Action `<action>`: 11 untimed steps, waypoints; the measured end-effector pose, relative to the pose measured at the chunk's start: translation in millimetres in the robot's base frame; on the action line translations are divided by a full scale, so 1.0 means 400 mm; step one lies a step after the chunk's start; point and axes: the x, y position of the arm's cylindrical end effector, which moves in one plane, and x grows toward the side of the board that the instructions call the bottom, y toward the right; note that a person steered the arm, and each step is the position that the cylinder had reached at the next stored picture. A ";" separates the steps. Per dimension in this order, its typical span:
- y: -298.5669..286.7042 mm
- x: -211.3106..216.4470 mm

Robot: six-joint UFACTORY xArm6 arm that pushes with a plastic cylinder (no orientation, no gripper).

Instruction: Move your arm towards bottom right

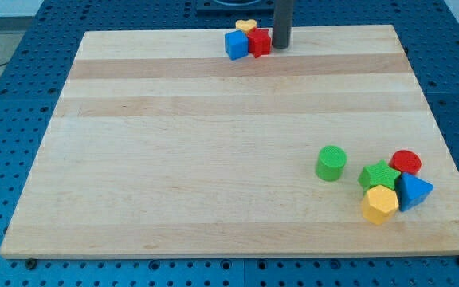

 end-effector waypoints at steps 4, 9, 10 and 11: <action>0.270 0.349; 0.471 0.870; 0.369 0.840; 0.332 0.802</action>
